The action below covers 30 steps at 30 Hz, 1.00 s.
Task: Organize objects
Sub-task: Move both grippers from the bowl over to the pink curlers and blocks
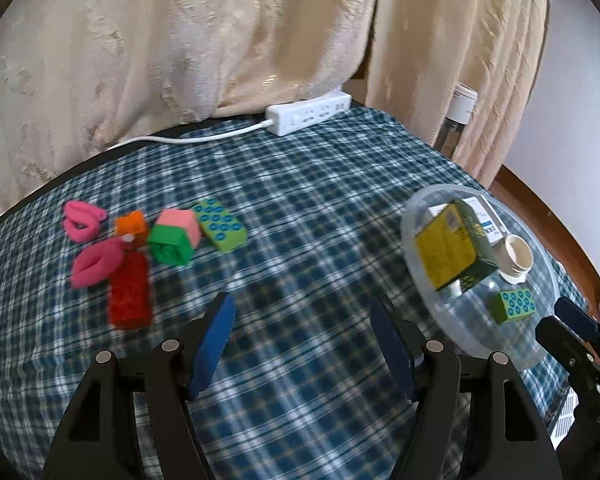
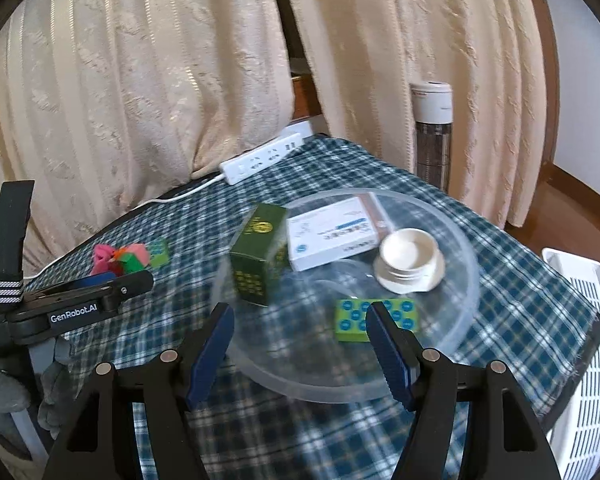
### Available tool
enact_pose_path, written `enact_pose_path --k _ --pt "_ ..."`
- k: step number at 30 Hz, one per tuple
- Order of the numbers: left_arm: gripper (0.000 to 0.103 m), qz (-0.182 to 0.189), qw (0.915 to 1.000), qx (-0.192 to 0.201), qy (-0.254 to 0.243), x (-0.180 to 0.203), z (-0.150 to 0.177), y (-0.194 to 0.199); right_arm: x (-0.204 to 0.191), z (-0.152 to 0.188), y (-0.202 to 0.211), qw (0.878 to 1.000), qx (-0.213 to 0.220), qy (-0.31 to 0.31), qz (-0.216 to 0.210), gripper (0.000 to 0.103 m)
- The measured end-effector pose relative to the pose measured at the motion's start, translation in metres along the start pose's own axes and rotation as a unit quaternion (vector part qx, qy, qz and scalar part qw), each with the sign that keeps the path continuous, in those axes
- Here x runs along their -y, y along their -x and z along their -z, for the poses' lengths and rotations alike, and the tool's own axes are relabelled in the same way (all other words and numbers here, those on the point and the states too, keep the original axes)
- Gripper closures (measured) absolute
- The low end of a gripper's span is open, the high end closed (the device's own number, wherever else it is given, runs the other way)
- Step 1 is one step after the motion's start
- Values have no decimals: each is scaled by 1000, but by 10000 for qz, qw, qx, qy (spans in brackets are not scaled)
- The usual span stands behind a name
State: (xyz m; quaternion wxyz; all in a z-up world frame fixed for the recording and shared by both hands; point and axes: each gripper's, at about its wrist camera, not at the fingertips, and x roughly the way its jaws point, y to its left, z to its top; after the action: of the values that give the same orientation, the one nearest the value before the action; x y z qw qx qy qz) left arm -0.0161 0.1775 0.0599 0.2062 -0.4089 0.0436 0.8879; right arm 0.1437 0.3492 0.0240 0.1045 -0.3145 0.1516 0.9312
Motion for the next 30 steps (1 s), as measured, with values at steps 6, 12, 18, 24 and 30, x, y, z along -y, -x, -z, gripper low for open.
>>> enact_pose_path --k 6,12,18,24,30 --pt "32 -202 9996 37 211 -32 4 8 -29 -1 -6 9995 -42 225 -230 30" --pt "32 -428 9975 61 560 -71 7 13 -59 -1 -19 9976 -156 451 -492 30" --pt "32 -610 9950 43 792 -100 10 16 -83 0 -31 9953 -285 648 -667 30" --pt "32 -807 9915 -49 1016 -125 14 12 -99 3 -43 9924 -452 771 -842 30" --pt "32 -962 9890 -90 1119 -143 14 9 -114 2 -52 9886 -587 975 -980 30"
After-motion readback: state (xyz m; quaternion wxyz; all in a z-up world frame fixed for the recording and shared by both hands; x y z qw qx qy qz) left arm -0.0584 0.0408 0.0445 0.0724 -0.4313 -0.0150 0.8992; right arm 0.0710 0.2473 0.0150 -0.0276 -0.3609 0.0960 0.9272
